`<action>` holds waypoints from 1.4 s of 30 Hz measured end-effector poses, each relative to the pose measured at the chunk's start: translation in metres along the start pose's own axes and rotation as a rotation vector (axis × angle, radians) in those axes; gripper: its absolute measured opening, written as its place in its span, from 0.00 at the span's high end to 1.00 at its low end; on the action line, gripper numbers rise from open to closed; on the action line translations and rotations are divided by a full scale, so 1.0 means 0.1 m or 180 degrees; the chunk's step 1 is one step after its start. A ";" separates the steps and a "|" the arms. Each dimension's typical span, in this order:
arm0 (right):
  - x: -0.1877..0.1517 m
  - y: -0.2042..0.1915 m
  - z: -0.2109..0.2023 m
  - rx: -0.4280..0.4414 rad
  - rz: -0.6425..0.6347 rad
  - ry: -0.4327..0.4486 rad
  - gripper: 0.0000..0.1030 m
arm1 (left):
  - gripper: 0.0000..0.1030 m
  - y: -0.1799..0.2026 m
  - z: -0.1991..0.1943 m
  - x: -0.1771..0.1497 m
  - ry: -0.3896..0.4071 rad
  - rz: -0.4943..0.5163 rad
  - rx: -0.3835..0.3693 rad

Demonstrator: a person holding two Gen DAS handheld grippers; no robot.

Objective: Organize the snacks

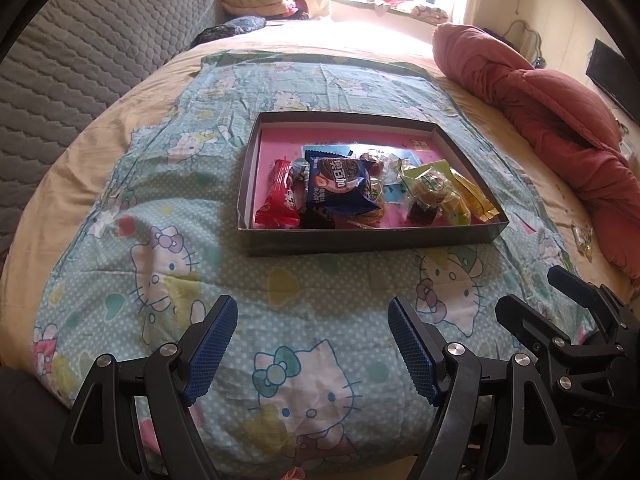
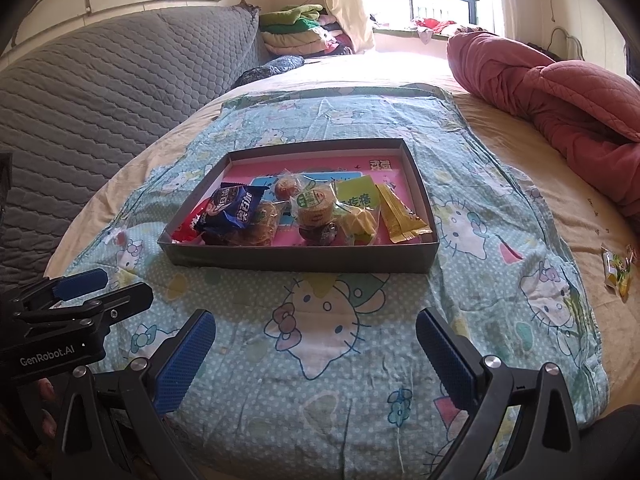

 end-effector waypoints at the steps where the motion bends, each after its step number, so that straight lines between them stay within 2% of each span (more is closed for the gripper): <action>1: 0.00 0.00 0.00 -0.0001 0.0002 0.0001 0.02 | 0.23 0.00 0.00 0.00 0.0003 0.0000 0.0000; 42: -0.03 0.02 0.05 -0.0024 0.0033 -0.0035 0.02 | 0.23 -0.04 -0.01 0.01 0.0017 -0.0025 0.0042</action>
Point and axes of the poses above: each gripper's, at about its wrist camera, not at the fingertips, and z roughly the way its jaws point, y to its right, x to its top, the point moved 7 cm from there along z, roughly the way its jaws point, and after that the axes turned 1 degree about -z, right-handed, at the moved point
